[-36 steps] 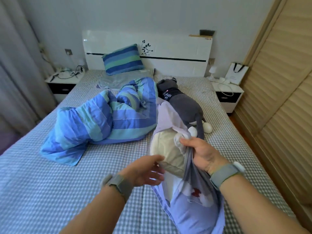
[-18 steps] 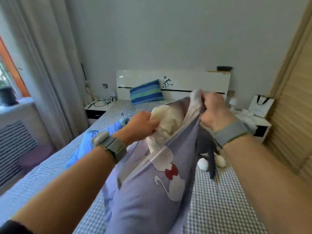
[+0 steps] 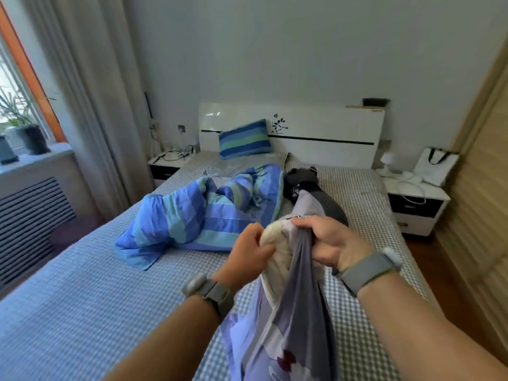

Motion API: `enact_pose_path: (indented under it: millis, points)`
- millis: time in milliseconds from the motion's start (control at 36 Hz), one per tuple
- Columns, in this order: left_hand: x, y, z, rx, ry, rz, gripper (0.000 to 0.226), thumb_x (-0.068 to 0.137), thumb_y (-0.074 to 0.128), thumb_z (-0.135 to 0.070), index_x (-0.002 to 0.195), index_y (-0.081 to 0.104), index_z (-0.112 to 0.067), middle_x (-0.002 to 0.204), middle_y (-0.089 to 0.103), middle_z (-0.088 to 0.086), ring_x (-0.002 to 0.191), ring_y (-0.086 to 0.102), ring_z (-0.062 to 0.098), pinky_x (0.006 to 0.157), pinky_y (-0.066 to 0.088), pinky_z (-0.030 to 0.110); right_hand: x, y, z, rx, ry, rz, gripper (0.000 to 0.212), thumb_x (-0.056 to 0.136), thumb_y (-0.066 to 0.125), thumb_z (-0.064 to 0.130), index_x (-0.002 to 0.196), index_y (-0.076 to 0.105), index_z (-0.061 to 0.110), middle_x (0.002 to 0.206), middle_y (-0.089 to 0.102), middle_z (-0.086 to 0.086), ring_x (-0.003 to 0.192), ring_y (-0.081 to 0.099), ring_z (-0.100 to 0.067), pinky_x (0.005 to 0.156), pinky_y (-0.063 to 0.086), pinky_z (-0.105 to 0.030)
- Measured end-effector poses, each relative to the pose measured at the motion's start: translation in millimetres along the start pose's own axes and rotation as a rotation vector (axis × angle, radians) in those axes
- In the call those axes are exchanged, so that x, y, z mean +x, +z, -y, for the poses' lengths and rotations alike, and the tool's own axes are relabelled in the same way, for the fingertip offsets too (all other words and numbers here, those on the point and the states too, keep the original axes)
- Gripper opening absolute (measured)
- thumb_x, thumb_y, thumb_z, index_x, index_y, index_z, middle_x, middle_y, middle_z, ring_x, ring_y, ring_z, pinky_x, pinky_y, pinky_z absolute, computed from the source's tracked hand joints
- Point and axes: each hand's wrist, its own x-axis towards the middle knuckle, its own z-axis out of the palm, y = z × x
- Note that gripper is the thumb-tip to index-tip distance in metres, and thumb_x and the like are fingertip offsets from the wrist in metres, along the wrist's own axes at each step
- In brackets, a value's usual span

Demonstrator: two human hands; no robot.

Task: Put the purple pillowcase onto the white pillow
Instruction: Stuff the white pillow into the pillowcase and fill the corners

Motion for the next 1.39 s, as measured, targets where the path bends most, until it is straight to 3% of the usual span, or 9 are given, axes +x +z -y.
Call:
enact_pose_path:
  millis: [195,306,417,584,889,1001,1140,1279,1390]
  points:
    - [-17.2,43.5,24.0,-0.131,-0.076,-0.012,0.03,0.079,0.072,-0.013,0.099,0.057,-0.029,0.089,0.063,-0.007,0.076,0.061,0.01,0.073,0.053,0.029,-20.6,-45.4,-27.5,0.077,0.088,0.0,0.031,0.082,0.055,-0.002,0.111,0.062,-0.007,0.109,0.06,-0.026,0.104,0.058,-0.037,0.109,0.041,-0.047]
    - [-14.8,61.9,16.4,-0.047,0.07,0.015,0.029,0.08,0.067,-0.015,0.102,0.058,-0.032,0.098,0.062,-0.003,0.086,0.061,0.014,0.079,0.051,0.027,-9.1,-78.8,-41.3,0.103,0.063,0.039,0.088,0.036,0.06,-0.015,0.121,0.039,-0.023,0.096,0.049,-0.017,0.1,0.048,-0.038,0.108,0.041,-0.041]
    - [-6.5,72.3,9.3,0.115,0.191,-0.019,0.024,0.079,0.066,-0.009,0.094,0.062,-0.027,0.096,0.06,-0.004,0.089,0.056,0.009,0.079,0.041,0.014,-27.5,-81.9,-37.0,0.051,0.048,0.035,0.066,0.077,0.019,-0.025,0.127,0.057,-0.007,0.126,0.06,-0.03,0.124,0.055,-0.041,0.11,0.041,-0.05]
    - [4.0,80.3,3.6,0.226,0.08,0.089,0.026,0.075,0.054,-0.019,0.09,0.074,-0.018,0.083,0.073,-0.002,0.082,0.066,0.015,0.075,0.052,0.034,-11.6,-64.9,-38.2,-0.123,0.021,0.035,0.047,0.093,0.033,-0.018,0.138,0.046,-0.01,0.135,0.049,-0.037,0.117,0.055,-0.035,0.107,0.043,-0.048]
    - [5.4,69.9,-6.5,-0.625,-0.571,0.315,0.021,0.08,0.055,-0.01,0.091,0.071,-0.004,0.079,0.064,0.013,0.072,0.062,0.022,0.08,0.055,0.037,6.4,-48.0,-50.9,-0.542,-0.123,-0.152,0.026,0.08,0.073,0.011,0.106,0.074,0.012,0.1,0.074,-0.014,0.095,0.07,-0.033,0.087,0.057,-0.052]
    - [13.1,78.3,-11.5,-0.634,-0.594,0.309,0.029,0.087,0.063,-0.041,0.089,0.072,-0.013,0.08,0.073,0.004,0.073,0.069,0.019,0.074,0.055,0.032,-1.6,-41.4,-45.9,-0.867,-0.216,-0.187,0.027,0.091,0.063,0.013,0.116,0.069,0.006,0.11,0.071,-0.011,0.104,0.066,-0.024,0.086,0.049,-0.026]
    - [19.6,93.5,-11.8,-0.609,-0.654,0.201,0.035,0.084,0.075,-0.027,0.105,0.072,0.002,0.098,0.075,0.016,0.086,0.073,0.023,0.076,0.059,0.034,7.8,-34.9,-59.8,-1.173,-0.262,-0.333,0.032,0.083,0.06,0.036,0.105,0.066,0.013,0.101,0.069,-0.014,0.097,0.066,-0.033,0.081,0.056,-0.039]
    - [17.3,110.1,-1.6,-0.827,-0.83,0.088,0.027,0.099,0.051,-0.008,0.115,0.065,0.009,0.089,0.074,0.017,0.064,0.072,0.021,0.053,0.057,0.029,33.8,-65.4,-86.6,-1.021,-0.289,-0.39,0.06,0.055,0.063,0.068,0.087,0.06,0.017,0.078,0.068,0.003,0.078,0.068,-0.02,0.067,0.058,-0.039]
    - [11.2,113.9,4.2,-1.085,-0.859,0.098,0.036,0.105,0.04,-0.014,0.126,0.059,0.009,0.108,0.07,0.027,0.094,0.07,0.033,0.087,0.057,0.044,7.8,-76.4,-88.1,-0.683,-0.202,-0.358,0.057,0.06,0.079,0.051,0.102,0.058,0.019,0.096,0.07,-0.001,0.088,0.068,-0.019,0.077,0.058,-0.038]
